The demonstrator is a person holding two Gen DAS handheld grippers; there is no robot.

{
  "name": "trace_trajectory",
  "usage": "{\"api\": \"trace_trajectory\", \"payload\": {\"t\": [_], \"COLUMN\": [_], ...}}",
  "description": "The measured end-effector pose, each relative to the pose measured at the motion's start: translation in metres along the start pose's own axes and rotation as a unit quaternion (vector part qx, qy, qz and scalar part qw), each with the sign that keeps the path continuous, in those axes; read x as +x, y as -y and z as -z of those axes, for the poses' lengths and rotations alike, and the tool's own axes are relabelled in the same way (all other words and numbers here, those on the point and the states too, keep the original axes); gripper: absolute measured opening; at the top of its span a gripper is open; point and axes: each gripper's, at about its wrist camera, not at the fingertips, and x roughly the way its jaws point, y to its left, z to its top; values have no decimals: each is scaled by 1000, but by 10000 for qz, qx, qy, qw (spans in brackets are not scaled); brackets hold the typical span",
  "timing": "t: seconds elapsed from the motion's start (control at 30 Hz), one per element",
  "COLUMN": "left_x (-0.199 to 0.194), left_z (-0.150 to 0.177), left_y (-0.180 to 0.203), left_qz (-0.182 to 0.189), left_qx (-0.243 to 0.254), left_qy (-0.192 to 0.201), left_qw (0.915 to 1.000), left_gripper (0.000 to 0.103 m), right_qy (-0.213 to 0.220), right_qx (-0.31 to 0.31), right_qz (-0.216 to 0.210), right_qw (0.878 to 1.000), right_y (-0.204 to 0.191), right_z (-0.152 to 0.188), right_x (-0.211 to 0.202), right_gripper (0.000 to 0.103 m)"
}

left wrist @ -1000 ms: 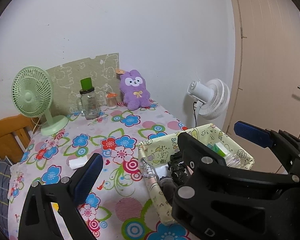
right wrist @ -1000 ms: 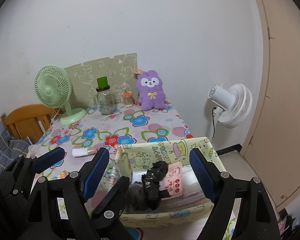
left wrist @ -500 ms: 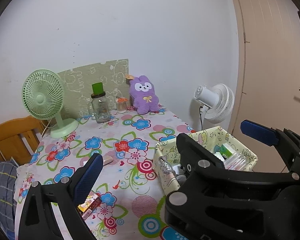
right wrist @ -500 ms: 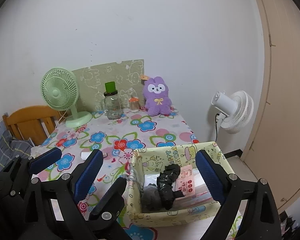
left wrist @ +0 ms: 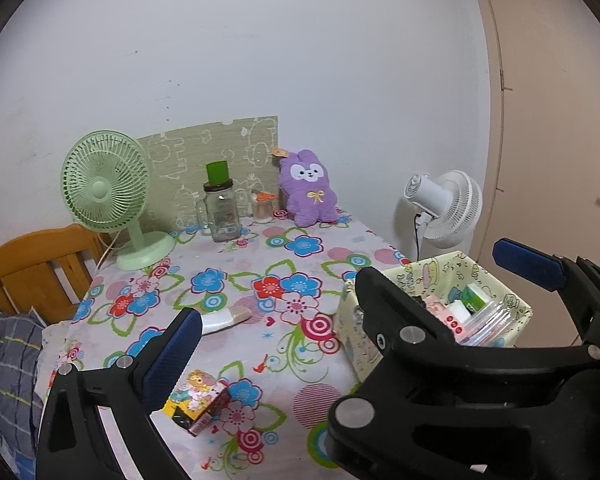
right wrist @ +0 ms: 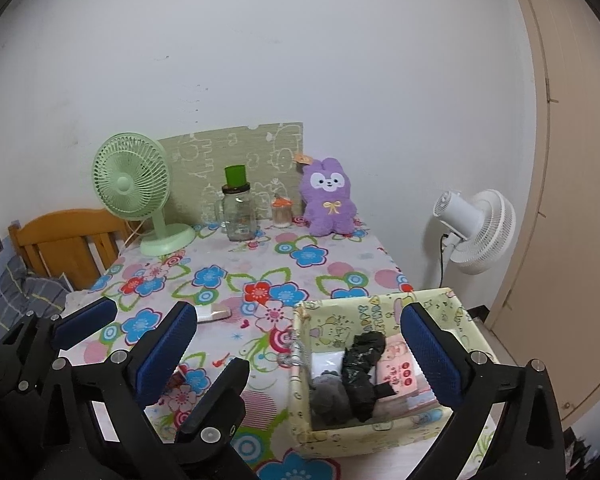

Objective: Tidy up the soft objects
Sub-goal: 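Move both tools back over the table toward the yellow cartoon packet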

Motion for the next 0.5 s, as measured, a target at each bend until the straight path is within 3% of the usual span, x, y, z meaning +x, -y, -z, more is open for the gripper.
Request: {"api": "trace_trajectory", "payload": {"t": [0.5], "left_x": [4], "left_z": [9], "left_y": [-27], "left_qz": [-178], "left_qx": [-42], "left_qy": [-101], "left_qw": [9998], "left_gripper": [103], "right_qy": [-165], "right_qx": [-29], "right_qz": [-285], "right_qw": [9995], "right_y": [-28], "right_z": [6], "right_x": [14], "right_gripper": [103]}}
